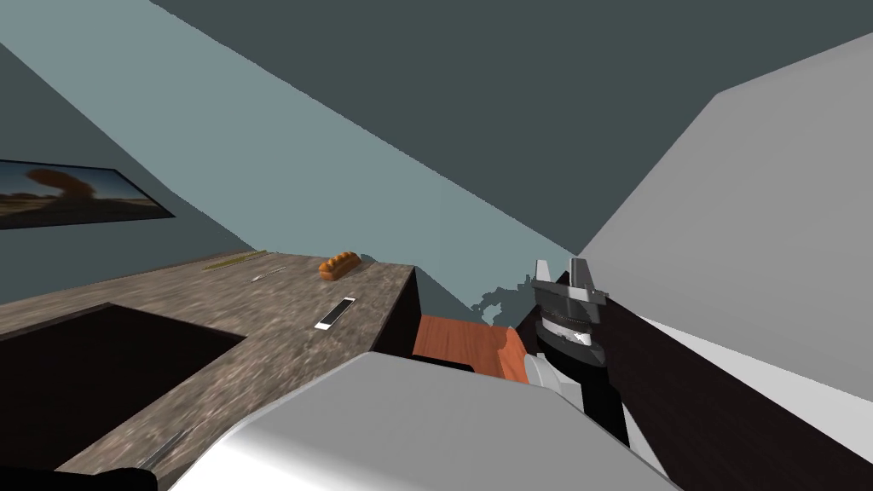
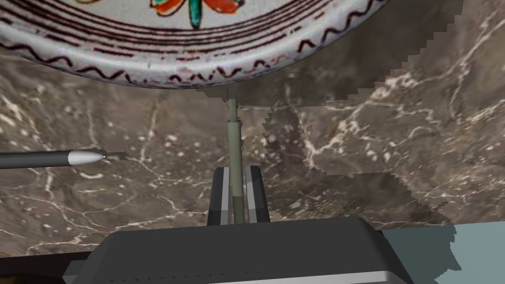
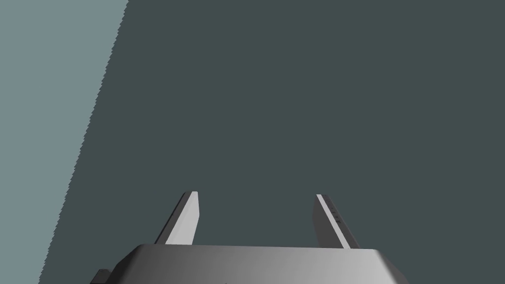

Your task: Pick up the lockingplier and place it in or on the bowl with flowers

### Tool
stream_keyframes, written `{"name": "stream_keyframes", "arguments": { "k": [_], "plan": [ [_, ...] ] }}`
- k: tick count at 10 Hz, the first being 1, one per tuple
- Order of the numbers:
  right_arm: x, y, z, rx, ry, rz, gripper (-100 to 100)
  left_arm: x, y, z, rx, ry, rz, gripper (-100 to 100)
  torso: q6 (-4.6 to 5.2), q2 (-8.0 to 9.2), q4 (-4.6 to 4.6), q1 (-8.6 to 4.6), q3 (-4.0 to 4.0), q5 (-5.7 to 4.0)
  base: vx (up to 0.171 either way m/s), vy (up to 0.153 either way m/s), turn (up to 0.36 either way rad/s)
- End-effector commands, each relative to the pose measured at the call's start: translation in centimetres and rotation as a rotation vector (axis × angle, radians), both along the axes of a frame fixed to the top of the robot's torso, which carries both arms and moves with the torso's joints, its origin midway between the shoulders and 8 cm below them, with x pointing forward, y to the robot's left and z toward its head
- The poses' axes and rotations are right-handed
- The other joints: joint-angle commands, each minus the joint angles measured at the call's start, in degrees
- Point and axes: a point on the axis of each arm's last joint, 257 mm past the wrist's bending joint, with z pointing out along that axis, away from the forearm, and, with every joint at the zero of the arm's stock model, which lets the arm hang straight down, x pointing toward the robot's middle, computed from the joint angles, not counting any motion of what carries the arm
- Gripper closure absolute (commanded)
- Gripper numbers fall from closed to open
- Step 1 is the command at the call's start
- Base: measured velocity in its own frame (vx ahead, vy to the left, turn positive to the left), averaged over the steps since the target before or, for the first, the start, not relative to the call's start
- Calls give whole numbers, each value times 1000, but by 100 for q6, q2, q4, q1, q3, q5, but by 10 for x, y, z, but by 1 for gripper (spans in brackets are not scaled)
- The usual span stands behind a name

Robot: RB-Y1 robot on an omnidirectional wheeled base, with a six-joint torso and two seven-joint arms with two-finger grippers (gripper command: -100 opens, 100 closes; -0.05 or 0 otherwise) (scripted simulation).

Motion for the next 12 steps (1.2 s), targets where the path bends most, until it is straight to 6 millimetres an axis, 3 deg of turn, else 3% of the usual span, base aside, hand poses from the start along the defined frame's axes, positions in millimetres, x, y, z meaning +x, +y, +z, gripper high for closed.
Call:
{"name": "stream_keyframes", "arguments": {
  "k": [1,2,6,12],
  "plan": [
    [0,0,0,0,0,0,0,0,0,0,0,0,0,0,0,0,0,0,0,0,0,0,0],
    [0,0,0,0,0,0,0,-6,0,1,-22,19,2,100,0,3,1,-1,2,0,-2,-90,-91],
    [0,0,0,0,0,0,0,-14,7,4,-53,49,-2,100,-1,12,-1,-64,5,-12,-14,-139,-57],
    [0,0,0,0,0,0,0,-18,31,11,-78,82,-21,100,6,6,-7,-24,-1,-4,-15,-63,-39]
  ]
}}
